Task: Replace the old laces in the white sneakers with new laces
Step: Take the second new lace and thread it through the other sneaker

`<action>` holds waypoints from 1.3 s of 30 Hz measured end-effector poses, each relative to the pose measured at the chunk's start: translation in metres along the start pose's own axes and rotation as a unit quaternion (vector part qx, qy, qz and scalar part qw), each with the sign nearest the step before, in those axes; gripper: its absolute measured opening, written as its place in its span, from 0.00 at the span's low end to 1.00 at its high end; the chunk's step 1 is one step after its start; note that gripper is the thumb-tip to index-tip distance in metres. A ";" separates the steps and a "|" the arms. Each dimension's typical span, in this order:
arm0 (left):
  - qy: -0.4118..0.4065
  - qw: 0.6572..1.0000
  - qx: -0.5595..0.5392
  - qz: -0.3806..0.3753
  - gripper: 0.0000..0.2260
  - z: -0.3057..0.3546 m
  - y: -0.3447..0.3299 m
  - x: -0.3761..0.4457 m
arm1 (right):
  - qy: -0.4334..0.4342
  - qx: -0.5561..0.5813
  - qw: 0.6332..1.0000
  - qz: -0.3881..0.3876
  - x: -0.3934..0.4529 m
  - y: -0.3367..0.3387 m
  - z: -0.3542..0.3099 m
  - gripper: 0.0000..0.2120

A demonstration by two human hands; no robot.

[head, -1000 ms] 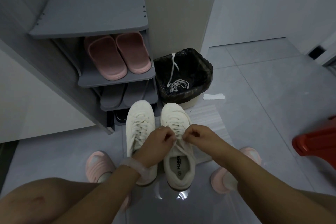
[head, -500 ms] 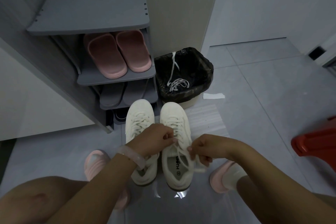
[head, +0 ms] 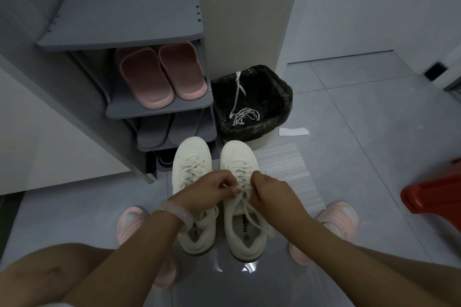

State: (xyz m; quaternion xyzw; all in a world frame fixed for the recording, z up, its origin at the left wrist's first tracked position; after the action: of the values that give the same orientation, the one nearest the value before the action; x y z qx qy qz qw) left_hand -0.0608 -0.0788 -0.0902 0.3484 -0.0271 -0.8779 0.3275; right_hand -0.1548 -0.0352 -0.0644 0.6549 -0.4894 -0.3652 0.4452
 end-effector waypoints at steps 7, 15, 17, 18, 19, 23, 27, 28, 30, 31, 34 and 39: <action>-0.016 0.995 0.093 0.040 0.10 0.002 0.001 0.001 | -0.035 -0.012 0.999 0.025 -0.005 0.006 0.008 0.13; 0.009 0.989 0.148 0.025 0.10 -0.002 0.005 0.000 | 0.001 0.045 0.999 -0.013 -0.008 0.003 -0.001 0.06; 0.012 0.992 0.108 0.063 0.09 -0.003 0.009 0.001 | -0.019 0.102 0.994 -0.024 -0.008 0.002 0.008 0.05; 0.005 0.992 0.093 0.091 0.08 -0.001 0.012 0.000 | -0.043 0.154 0.987 -0.021 -0.008 0.002 0.014 0.05; -0.010 0.989 0.095 0.116 0.05 0.002 0.013 -0.002 | -0.069 0.194 0.978 -0.017 -0.008 0.002 0.020 0.05; -0.066 0.966 0.187 0.167 0.02 0.013 0.004 -0.005 | -0.083 0.180 0.980 -0.003 -0.003 -0.001 0.024 0.06; -0.064 0.944 0.262 0.192 0.06 0.018 -0.005 -0.005 | -0.065 0.144 0.986 -0.043 0.007 -0.004 0.019 0.06; -0.061 0.942 0.271 0.189 0.06 0.018 -0.007 -0.005 | -0.061 0.126 0.989 -0.051 0.009 -0.004 0.018 0.05; -0.057 0.941 0.279 0.181 0.05 0.020 -0.009 -0.005 | -0.058 0.085 0.993 -0.062 0.011 -0.006 0.015 0.10; -0.054 0.944 0.272 0.177 0.04 0.021 -0.008 -0.005 | -0.058 0.068 0.994 -0.066 0.012 -0.008 0.014 0.13; -0.049 0.952 0.244 0.178 0.04 0.022 -0.005 -0.005 | -0.073 0.061 0.994 -0.052 0.011 -0.007 0.015 0.18; -0.048 0.958 0.215 0.181 0.05 0.019 -0.003 -0.003 | -0.070 0.071 0.994 -0.040 0.010 -0.002 0.017 0.07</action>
State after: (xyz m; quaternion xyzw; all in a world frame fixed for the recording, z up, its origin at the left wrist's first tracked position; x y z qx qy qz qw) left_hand -0.0728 -0.0780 -0.0746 0.3570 -0.2939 -0.7930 0.3967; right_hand -0.1672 -0.0480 -0.0721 0.6769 -0.5171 -0.3920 0.3475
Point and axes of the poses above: each hand's wrist, its own x-axis towards the middle knuckle, its own y-axis out of the back of the hand, z = x × y, the point moved 8 cm from there along x, towards the middle knuckle, and after that the axes turned 12 degrees about y, right-handed, at the moved point
